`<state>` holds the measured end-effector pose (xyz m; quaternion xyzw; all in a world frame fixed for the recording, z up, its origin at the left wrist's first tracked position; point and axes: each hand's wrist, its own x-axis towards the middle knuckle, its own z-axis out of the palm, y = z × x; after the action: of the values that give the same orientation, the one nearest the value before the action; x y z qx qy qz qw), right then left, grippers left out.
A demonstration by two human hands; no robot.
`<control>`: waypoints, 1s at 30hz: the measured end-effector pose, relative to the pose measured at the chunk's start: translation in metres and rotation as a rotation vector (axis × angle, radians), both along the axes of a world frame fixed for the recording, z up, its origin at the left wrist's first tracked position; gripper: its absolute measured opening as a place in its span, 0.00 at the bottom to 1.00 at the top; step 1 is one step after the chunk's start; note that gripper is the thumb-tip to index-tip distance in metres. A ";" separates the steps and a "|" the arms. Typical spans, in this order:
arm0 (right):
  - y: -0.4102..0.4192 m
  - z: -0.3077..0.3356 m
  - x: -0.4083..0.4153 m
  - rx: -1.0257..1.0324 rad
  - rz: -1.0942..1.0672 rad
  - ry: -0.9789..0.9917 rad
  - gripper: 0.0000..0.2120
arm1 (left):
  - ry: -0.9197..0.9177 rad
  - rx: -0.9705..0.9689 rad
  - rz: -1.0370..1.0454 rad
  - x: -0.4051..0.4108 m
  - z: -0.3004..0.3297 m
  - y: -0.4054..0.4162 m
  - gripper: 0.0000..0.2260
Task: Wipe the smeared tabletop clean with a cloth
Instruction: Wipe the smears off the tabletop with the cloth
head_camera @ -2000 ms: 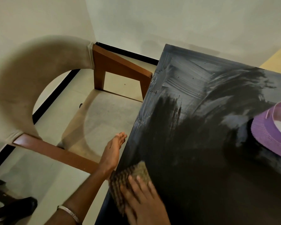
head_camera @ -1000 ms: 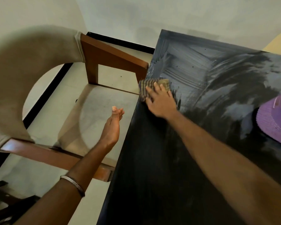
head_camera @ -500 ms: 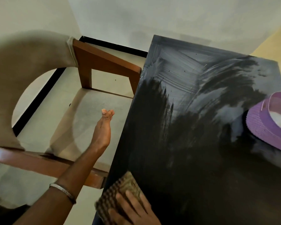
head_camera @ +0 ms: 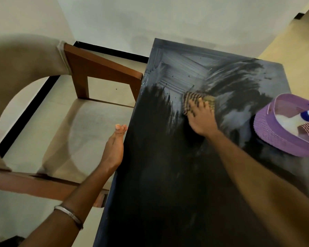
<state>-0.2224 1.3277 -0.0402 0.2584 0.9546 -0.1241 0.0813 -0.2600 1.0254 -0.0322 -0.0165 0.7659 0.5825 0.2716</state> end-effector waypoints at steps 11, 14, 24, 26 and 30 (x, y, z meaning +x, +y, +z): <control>-0.135 -0.002 0.193 -0.080 0.587 0.050 0.24 | 0.039 -0.035 -0.010 -0.009 0.001 0.010 0.40; -0.014 -0.008 0.140 0.078 0.284 0.098 0.26 | 0.058 -0.030 -0.001 -0.010 0.001 0.009 0.38; -0.036 -0.002 0.078 0.016 -0.020 0.024 0.28 | 0.058 -0.014 -0.001 -0.001 0.003 0.000 0.37; -0.118 -0.008 0.114 0.003 0.287 0.060 0.28 | 0.053 -0.024 0.000 -0.001 0.001 -0.001 0.37; -0.206 -0.019 0.161 0.048 0.831 0.057 0.25 | 0.068 -0.037 -0.001 -0.004 -0.003 -0.005 0.36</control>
<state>-0.0613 1.1221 -0.0592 -0.1506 0.9821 -0.0655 0.0918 -0.2637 1.0203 -0.0352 -0.0014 0.7855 0.5682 0.2453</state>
